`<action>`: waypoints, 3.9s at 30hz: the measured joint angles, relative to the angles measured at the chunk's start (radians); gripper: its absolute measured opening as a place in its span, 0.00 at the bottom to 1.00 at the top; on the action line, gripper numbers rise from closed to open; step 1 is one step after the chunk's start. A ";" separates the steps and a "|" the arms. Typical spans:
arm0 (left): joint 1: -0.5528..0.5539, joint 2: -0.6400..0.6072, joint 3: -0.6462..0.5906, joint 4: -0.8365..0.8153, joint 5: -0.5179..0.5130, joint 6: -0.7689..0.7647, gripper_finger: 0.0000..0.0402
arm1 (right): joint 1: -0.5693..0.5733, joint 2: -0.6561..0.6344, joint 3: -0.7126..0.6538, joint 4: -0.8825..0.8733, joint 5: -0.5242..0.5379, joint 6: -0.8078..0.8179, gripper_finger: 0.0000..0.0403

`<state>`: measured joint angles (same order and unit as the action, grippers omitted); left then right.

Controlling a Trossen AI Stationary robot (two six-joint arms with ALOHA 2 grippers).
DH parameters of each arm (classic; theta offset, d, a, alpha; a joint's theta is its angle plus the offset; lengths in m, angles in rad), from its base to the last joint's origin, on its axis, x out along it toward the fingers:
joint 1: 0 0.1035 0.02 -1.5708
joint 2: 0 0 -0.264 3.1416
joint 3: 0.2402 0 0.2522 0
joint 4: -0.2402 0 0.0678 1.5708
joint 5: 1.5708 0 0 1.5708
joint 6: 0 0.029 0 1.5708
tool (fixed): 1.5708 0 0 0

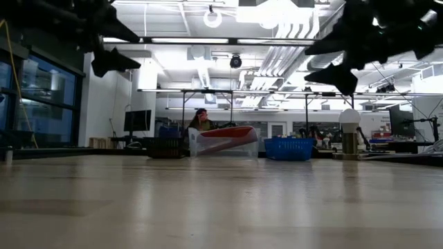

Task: Pick and place Stapler, Stapler remover, tape
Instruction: Return to Home Position

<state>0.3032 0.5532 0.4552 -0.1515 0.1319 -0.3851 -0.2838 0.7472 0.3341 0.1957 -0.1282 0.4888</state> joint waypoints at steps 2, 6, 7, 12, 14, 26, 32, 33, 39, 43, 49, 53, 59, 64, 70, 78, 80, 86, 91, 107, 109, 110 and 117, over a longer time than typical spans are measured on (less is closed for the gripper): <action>-0.033 -0.010 -0.031 0.034 -0.025 -0.026 0.82 | 0.015 -0.032 -0.056 0.060 -0.001 0.018 0.76; -0.108 -0.010 -0.126 0.183 -0.076 -0.098 0.82 | 0.031 -0.091 -0.143 0.142 0.014 0.036 0.76; -0.124 -0.009 -0.149 0.213 -0.093 -0.114 0.82 | 0.032 -0.105 -0.161 0.155 0.017 0.036 0.76; -0.176 -0.023 -0.218 0.260 -0.202 -0.172 0.82 | 0.027 -0.186 -0.246 0.175 0.020 0.063 0.76; -0.181 -0.027 -0.227 0.264 -0.216 -0.178 0.82 | 0.027 -0.218 -0.273 0.176 0.017 0.078 0.76; -0.180 -0.048 -0.394 0.540 -0.244 -0.234 0.82 | 0.027 -0.397 -0.324 0.130 0.014 0.065 0.76; -0.179 -0.049 -0.435 0.575 -0.283 -0.247 0.82 | 0.027 -0.453 -0.324 0.053 0.051 -0.033 0.76; -0.179 -0.049 -0.436 0.560 -0.300 -0.247 0.82 | 0.027 -0.460 -0.324 0.030 0.059 -0.050 0.76; -0.179 -0.048 -0.437 0.494 -0.351 -0.292 0.82 | 0.027 -0.468 -0.324 -0.129 0.168 -0.104 0.76; -0.179 -0.048 -0.438 0.502 -0.351 -0.313 0.82 | 0.027 -0.469 -0.323 -0.157 0.217 -0.134 0.76; -0.179 -0.048 -0.439 0.478 -0.351 -0.308 0.82 | 0.027 -0.468 -0.323 -0.162 0.223 -0.132 0.76; -0.179 -0.048 -0.440 0.477 -0.364 -0.307 0.82 | 0.027 -0.468 -0.323 -0.161 0.197 -0.083 0.76; -0.179 -0.047 -0.440 0.481 -0.321 -0.264 0.82 | 0.027 -0.467 -0.323 -0.133 0.160 -0.055 0.76; -0.179 -0.066 -0.440 0.508 -0.325 -0.122 0.82 | 0.029 -0.468 -0.323 -0.074 0.081 -0.185 0.76; -0.179 -0.130 -0.441 0.495 -0.308 -0.026 0.82 | 0.030 -0.468 -0.324 -0.068 -0.006 -0.253 0.76; -0.179 -0.229 -0.441 0.424 -0.186 0.040 0.82 | 0.029 -0.468 -0.324 -0.087 0.018 -0.242 0.76; -0.179 -0.245 -0.441 0.425 -0.167 0.041 0.82 | 0.030 -0.468 -0.324 -0.087 0.017 -0.207 0.76; -0.179 -0.250 -0.441 0.414 -0.110 -0.024 0.82 | 0.029 -0.467 -0.324 -0.087 0.014 -0.131 0.76; -0.179 -0.250 -0.441 0.346 -0.106 -0.031 0.82 | 0.029 -0.467 -0.325 -0.087 0.014 -0.130 0.76; -0.179 -0.250 -0.441 0.252 -0.106 -0.031 0.82 | 0.029 -0.467 -0.325 -0.087 0.013 -0.130 0.76; -0.179 -0.250 -0.441 0.253 -0.105 -0.031 0.82 | 0.029 -0.467 -0.325 -0.087 0.013 -0.130 0.76; -0.179 -0.250 -0.441 0.253 -0.105 -0.031 0.82 | 0.030 -0.467 -0.325 -0.087 0.013 -0.130 0.76; -0.179 -0.250 -0.441 0.253 -0.104 -0.031 0.82 | 0.029 -0.467 -0.325 -0.087 0.013 -0.130 0.76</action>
<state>0.1242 0.3031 0.0147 0.1017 0.0277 -0.4164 -0.2544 0.2802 0.0090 0.1089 -0.1154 0.3584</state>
